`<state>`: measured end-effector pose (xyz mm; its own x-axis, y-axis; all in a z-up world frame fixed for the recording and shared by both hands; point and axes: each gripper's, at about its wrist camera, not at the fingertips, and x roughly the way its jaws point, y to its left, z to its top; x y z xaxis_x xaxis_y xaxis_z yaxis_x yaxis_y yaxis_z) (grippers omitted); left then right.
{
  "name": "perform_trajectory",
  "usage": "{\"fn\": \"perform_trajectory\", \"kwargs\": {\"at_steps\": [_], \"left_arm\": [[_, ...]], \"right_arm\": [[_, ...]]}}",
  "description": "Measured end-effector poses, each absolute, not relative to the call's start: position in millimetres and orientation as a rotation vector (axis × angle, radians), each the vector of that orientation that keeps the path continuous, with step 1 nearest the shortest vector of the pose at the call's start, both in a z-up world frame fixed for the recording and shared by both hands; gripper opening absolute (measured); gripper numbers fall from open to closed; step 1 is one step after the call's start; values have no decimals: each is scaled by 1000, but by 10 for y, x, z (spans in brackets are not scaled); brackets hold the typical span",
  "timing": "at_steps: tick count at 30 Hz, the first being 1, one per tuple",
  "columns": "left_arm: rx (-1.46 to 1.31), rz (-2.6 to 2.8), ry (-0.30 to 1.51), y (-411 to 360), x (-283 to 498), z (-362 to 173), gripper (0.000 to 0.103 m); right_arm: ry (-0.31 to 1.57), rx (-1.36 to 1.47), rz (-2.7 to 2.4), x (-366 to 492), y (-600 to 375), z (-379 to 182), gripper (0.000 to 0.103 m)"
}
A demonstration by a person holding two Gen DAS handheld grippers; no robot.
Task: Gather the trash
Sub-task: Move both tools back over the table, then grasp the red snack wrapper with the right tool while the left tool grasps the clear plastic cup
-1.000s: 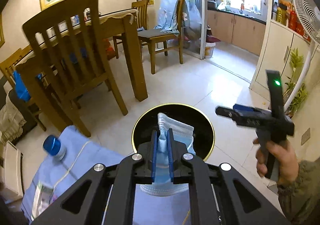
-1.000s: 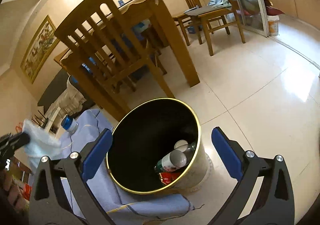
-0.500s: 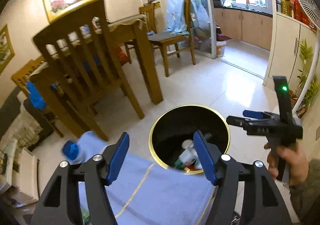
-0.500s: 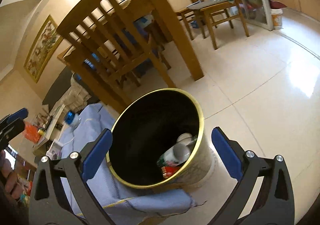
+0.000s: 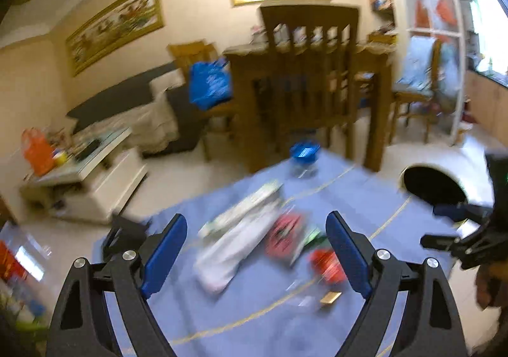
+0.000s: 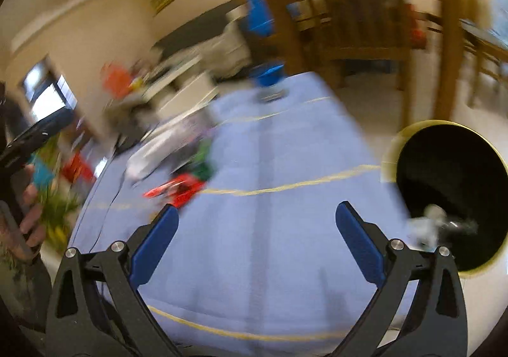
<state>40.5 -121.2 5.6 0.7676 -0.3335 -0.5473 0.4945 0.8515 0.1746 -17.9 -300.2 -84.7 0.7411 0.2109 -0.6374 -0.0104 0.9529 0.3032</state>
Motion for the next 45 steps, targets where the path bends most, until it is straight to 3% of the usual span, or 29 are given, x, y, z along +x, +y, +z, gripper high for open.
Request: {"fn": "perform_trajectory", "kwargs": {"at_steps": [3,8,12,18,21,22,45], "left_arm": [[321,-419,586,-927,408,-200,86],[242,-396,680,-538,363,-517,86],[220,-403,701,-430,295,-629,86],[216,-444,711,-415,223,-733,86],[212,-458,719,-452,236,-761,86],[208,-465,723,-464,244,-762,86],[224,-747,810,-1327,779,-782,86]], "right_arm": [[749,197,185,21,-2530,-800,94],[777,83,208,385,-1856,-770,79],[802,112,178,584,-1772,-811,73],[858,151,150,707,-1898,-1079,53],[874,144,152,706,-1906,-1127,30],[881,145,157,700,-1919,-1142,17],[741,409,137,-194,-2886,-841,17]]}}
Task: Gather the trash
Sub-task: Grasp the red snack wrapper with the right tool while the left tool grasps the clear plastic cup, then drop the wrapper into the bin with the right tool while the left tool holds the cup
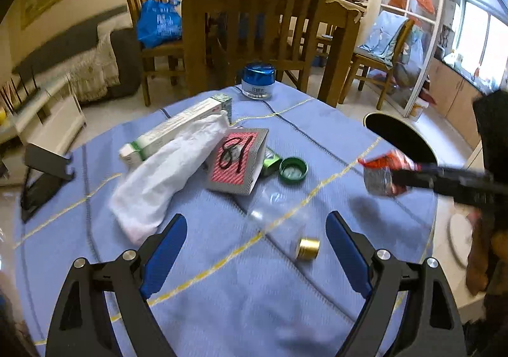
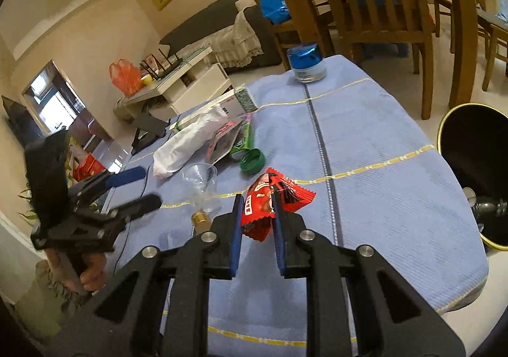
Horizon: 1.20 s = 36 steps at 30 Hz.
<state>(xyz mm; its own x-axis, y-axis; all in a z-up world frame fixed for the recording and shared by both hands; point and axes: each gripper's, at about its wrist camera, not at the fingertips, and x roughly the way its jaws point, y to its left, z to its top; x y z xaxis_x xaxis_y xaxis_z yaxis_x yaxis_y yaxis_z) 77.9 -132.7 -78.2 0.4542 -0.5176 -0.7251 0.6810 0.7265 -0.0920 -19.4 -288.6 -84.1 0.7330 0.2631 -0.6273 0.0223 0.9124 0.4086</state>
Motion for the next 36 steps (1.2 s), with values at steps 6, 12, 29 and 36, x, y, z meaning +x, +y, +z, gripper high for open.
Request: {"fn": "perform_trajectory", "kwargs": {"at_steps": [6,12,29,36], "left_arm": [[189,-720,892,-1621,983,-914,85],[278,-725,944,-1817,1055,-1135,55],[179,-703,806,-1342,927,-697,55],[211,-747,776,-1521,808,-575,55]], "right_arm": [[742,427,129,-222,-2949,-891,18],[736,442,117,-261,-3030,-904,18],[716,463,78,-379,-3198,-908,18],[660,492,-24,-612,-3651,-839,18]]}}
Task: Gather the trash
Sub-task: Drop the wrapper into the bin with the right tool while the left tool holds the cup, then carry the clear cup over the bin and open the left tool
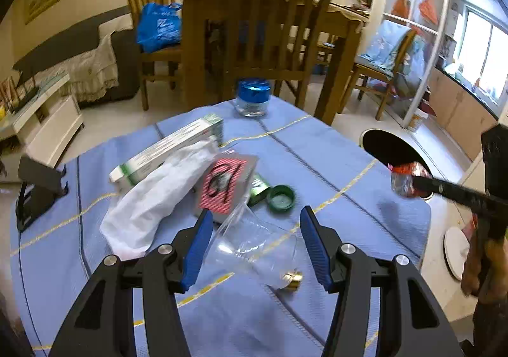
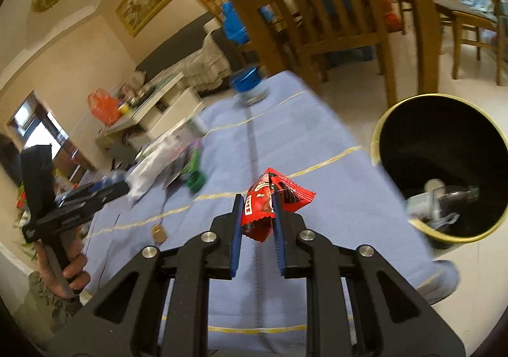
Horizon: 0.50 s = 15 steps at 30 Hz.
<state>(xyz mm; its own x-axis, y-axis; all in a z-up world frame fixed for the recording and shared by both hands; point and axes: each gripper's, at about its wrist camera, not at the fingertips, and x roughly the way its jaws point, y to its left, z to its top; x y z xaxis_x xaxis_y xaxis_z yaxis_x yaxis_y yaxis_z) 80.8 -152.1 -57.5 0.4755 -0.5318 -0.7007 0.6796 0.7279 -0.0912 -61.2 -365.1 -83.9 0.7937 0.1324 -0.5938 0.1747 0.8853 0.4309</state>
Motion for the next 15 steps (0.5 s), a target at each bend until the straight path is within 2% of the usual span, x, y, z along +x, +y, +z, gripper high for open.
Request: {"fn": "perform_trajectory", "kwargs": {"at_steps": [9,12,13,14,15], "left_arm": [[314,-849,732,-2156,575,-393,55],[350,-883,719,-2403,495,-343,55],[364,-898,714,-2499,458,-326,55],[377,-910,710,-2582,427,-313,55],[387,-918,706,-2633,400,-310,55]], "right_arm": [[567,589,-242,-979,-4713,-785,18],[564,601,-281,-995,-4930,-793,20],[566,602,-293,-986,-4974,-804,26],[567,604,-311,-989,-5026,-821,43],[564,605,-326,-994,-5076,-838,53]]}}
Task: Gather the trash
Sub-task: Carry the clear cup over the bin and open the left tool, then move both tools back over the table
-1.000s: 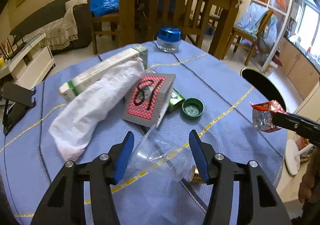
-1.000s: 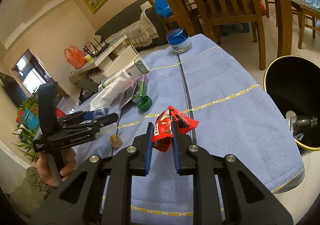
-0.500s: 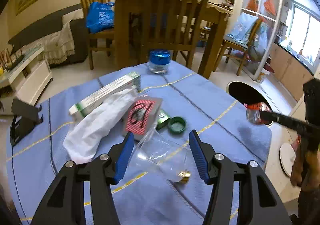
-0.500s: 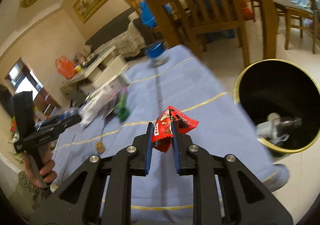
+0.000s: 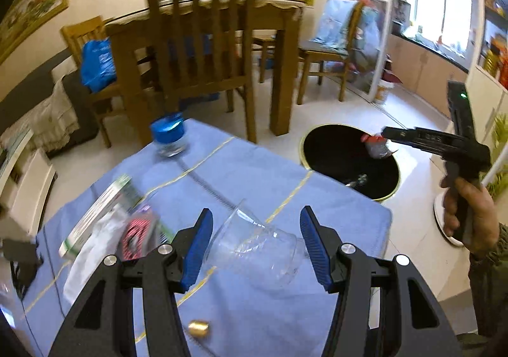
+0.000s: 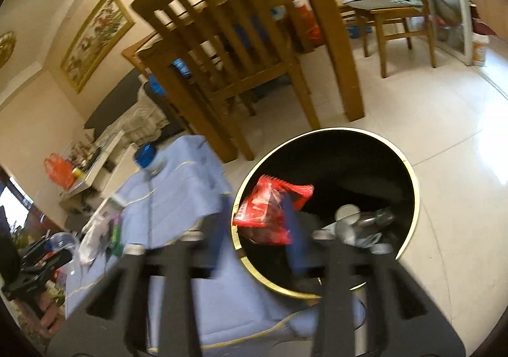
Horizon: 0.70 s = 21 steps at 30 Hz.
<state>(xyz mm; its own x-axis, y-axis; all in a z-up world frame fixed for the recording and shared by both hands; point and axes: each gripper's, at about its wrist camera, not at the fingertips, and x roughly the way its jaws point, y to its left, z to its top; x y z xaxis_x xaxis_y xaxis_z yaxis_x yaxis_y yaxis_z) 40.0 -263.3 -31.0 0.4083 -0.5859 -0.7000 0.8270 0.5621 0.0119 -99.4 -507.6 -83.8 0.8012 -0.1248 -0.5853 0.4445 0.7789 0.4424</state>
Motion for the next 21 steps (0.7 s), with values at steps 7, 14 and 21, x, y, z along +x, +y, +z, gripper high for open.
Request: {"fn": "perform_trajectory", "kwargs": {"at_steps": [7,14,21], "left_arm": [[482,-979,687,-3119,194,-345,55],[578,-1022,683,-3604,37,-430,55],[631,-1060,684,-4384,34,-352,55]], "right_arm": [[554,632,-387,-1144,-5327,-1001,62],[534,697,-435,-1477,-5567,-1139,66],[503,733,-470,-1749,-5789,-1150,66]]}}
